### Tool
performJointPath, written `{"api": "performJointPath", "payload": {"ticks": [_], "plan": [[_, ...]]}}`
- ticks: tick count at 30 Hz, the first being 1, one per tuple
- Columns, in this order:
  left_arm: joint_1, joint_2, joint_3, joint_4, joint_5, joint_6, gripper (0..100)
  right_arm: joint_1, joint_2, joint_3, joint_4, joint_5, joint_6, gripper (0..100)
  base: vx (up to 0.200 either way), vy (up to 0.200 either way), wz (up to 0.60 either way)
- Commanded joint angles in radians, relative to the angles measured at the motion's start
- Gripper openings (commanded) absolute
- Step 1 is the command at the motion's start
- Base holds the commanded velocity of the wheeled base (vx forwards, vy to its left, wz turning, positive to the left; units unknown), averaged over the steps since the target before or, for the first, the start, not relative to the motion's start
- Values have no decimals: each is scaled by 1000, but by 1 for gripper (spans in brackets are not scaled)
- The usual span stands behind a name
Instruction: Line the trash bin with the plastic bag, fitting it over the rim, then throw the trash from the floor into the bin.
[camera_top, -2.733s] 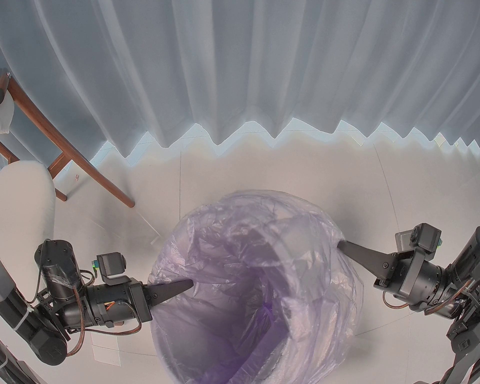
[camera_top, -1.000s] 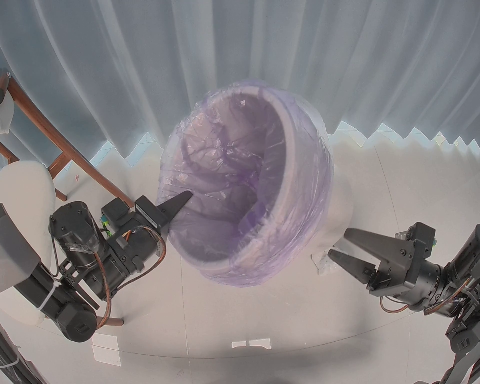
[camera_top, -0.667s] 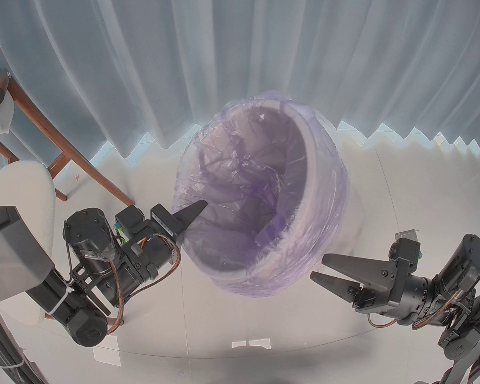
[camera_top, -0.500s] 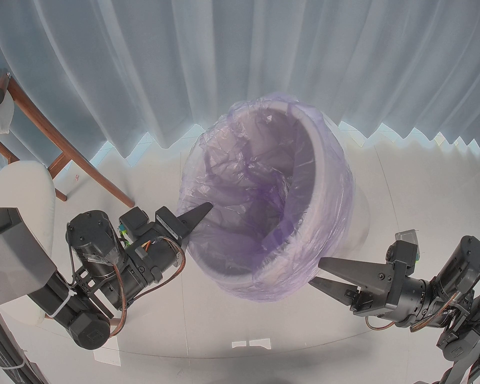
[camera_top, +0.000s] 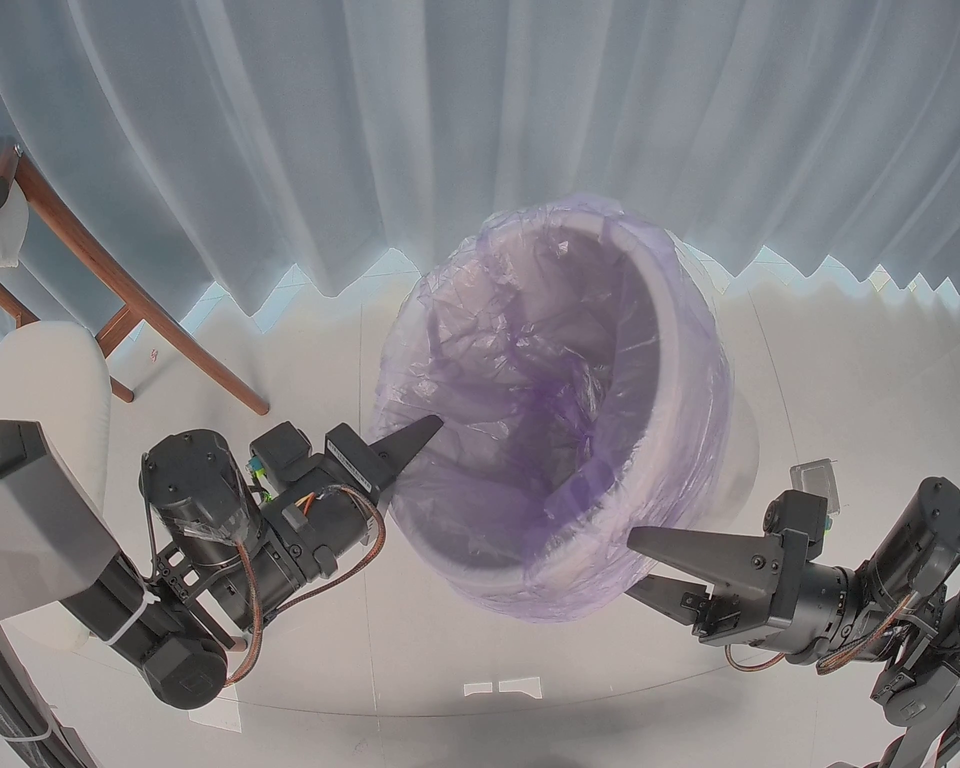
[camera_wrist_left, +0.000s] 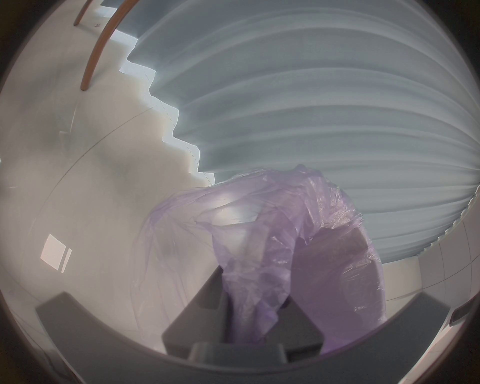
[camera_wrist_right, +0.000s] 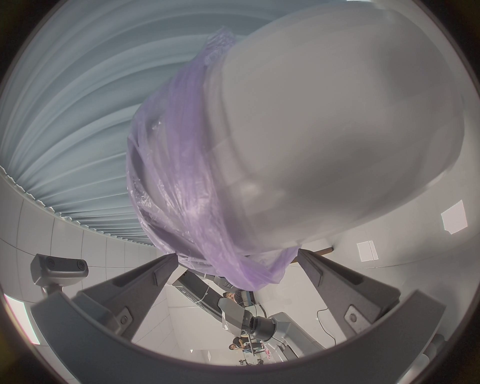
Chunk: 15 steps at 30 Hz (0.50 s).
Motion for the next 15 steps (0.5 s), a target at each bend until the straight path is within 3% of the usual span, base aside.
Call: {"api": "performJointPath", "payload": {"ticks": [1, 2, 3, 15], "plan": [[-5, -1, 1, 0, 0, 0, 0, 1, 1, -2, -16, 1, 1, 100, 0, 0, 0], [-6, -2, 1, 0, 0, -1, 0, 1, 2, 0, -16, 1, 4, 100, 0, 0, 0], [-6, -2, 1, 0, 0, 0, 0, 1, 2, 0, -16, 1, 5, 0, 0, 0, 0], [6, -12, -3, 0, 0, -1, 0, 4, 8, 0, -16, 1, 24, 0, 0, 0, 0]]}}
